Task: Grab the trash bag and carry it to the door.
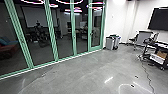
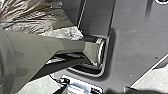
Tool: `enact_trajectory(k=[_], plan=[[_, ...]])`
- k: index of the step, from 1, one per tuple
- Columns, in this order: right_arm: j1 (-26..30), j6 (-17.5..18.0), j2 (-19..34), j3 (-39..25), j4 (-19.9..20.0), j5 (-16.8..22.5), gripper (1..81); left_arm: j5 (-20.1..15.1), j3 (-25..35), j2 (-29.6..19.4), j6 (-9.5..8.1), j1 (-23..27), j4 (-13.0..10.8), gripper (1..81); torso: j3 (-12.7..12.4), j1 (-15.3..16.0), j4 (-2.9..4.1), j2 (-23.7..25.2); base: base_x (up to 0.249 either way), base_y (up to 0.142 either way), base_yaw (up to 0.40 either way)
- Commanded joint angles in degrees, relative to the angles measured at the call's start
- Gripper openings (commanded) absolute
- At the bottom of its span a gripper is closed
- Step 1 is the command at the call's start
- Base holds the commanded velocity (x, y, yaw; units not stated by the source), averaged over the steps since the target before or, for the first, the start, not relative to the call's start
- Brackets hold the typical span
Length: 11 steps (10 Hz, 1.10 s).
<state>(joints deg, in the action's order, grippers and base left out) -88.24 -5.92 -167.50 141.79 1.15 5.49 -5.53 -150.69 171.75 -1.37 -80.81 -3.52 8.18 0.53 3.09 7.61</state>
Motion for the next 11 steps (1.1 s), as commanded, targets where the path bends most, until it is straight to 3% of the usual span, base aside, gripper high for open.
enact_trajectory(k=[1,7,11], plan=[[2.75,-0.05,0.12,-0.47,-0.27,3.57,81.1,-3.25,0.30,0.18,0.31,3.42,-0.43,1.0,0.00,0.00,0.00,0.00,0.190,0.000,0.000],[2.66,-0.05,0.21,-0.21,-0.27,3.48,81.1,-3.25,0.30,0.26,0.31,3.42,-0.34,1.0,0.00,0.00,0.00,0.00,0.190,0.000,0.000],[2.58,-0.05,0.12,-0.21,-0.27,3.48,81.1,-3.25,0.30,0.26,0.31,3.42,-0.34,1.0,0.00,0.00,0.00,0.00,0.190,-0.061,0.000]])
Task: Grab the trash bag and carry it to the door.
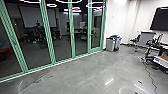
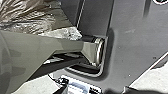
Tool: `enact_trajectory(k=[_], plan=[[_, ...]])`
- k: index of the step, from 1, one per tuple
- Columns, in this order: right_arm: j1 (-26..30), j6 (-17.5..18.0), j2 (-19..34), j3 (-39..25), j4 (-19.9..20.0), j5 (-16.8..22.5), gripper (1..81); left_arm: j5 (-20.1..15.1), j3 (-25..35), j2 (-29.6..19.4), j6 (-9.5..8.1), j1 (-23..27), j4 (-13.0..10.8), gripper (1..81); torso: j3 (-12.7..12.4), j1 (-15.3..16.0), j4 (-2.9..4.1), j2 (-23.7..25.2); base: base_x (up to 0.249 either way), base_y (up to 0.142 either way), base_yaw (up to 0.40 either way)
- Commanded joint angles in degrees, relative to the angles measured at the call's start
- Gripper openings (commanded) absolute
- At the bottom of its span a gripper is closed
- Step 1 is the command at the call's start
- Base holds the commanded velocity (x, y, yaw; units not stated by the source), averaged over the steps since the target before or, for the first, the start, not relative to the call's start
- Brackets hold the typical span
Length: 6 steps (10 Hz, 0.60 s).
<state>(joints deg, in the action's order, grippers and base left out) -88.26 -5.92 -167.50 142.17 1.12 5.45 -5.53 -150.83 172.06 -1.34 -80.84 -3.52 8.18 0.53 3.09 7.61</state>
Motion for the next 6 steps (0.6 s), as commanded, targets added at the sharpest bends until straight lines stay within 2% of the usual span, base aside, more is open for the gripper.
enact_trajectory(k=[1,4,6], plan=[[2.60,-0.05,0.12,-0.59,-0.24,3.52,81.1,-3.25,0.45,-0.04,0.29,3.44,-0.34,1.0,0.00,0.00,0.00,0.00,0.190,-0.061,0.000],[2.60,-0.05,0.13,-0.59,-0.24,3.52,81.1,-3.25,0.45,-0.04,0.29,3.44,-0.34,1.0,0.00,-0.02,0.00,0.00,0.190,-0.061,0.000],[2.60,-0.05,0.12,-0.59,-0.24,3.52,81.1,-3.25,0.45,-0.04,0.37,3.44,-0.34,1.0,0.00,-0.02,0.00,0.00,0.191,0.000,0.000]])
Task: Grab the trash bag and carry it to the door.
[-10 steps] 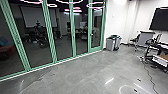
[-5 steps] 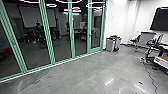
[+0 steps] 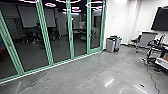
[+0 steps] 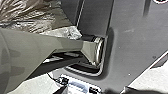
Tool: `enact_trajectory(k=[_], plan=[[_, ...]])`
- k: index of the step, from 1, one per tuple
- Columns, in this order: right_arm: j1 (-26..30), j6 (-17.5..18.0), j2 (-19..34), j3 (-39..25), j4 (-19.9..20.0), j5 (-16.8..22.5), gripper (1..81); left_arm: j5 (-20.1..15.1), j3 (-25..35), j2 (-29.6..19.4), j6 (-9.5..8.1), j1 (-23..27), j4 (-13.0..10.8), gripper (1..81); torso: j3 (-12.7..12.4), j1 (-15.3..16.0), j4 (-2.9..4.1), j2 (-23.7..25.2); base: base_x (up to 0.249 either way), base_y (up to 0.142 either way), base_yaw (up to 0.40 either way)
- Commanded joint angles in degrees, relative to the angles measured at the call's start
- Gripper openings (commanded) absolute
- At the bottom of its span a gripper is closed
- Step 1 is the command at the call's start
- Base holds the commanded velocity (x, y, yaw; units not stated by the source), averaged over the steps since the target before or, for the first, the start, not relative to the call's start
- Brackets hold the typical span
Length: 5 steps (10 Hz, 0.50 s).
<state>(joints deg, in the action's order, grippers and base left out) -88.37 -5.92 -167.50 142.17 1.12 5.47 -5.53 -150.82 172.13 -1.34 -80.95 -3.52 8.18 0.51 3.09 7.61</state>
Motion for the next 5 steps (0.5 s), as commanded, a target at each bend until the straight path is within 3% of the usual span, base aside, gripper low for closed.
enact_trajectory(k=[1,5], plan=[[2.71,-0.05,0.12,-0.59,-0.24,3.49,81.1,-3.25,0.44,-0.12,0.37,3.55,-0.26,1.0,0.00,0.00,0.00,0.00,0.190,0.000,0.000],[2.71,-0.05,0.12,-0.59,-0.24,3.49,81.1,-3.25,0.44,-0.12,0.37,3.55,-0.34,1.0,0.00,0.00,0.00,0.00,0.190,0.000,0.000]])
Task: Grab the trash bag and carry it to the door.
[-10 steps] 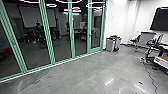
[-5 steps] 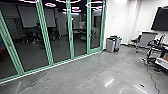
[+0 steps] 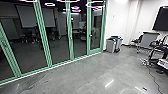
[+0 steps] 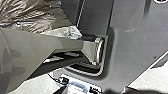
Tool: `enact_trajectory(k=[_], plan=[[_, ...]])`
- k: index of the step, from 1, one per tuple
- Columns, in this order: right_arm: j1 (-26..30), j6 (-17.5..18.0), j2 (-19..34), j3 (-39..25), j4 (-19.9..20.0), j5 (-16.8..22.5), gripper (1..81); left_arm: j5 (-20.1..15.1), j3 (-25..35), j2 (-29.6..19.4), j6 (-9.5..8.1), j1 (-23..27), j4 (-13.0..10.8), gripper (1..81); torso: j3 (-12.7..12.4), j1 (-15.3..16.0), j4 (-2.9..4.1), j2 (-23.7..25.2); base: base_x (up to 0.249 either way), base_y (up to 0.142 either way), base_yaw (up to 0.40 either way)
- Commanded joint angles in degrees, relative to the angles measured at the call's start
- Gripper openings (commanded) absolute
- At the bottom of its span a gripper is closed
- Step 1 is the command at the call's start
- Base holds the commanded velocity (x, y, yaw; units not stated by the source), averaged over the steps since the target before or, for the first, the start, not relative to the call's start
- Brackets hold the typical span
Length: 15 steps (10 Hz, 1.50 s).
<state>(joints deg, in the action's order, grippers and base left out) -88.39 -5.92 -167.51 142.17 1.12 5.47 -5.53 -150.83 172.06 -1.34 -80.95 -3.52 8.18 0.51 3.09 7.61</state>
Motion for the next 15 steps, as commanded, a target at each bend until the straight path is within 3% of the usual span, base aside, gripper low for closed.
enact_trajectory(k=[1,15], plan=[[2.65,-0.05,0.13,-0.59,-0.24,3.49,81.1,-3.25,0.45,-0.04,0.37,3.55,-0.34,1.0,0.00,0.00,0.00,0.00,0.190,0.000,0.000],[2.82,-0.05,-0.13,-0.23,-0.15,3.49,81.1,-3.25,0.36,0.04,0.37,3.56,-0.43,1.0,-0.02,-0.04,0.00,0.02,0.189,0.000,0.000]])
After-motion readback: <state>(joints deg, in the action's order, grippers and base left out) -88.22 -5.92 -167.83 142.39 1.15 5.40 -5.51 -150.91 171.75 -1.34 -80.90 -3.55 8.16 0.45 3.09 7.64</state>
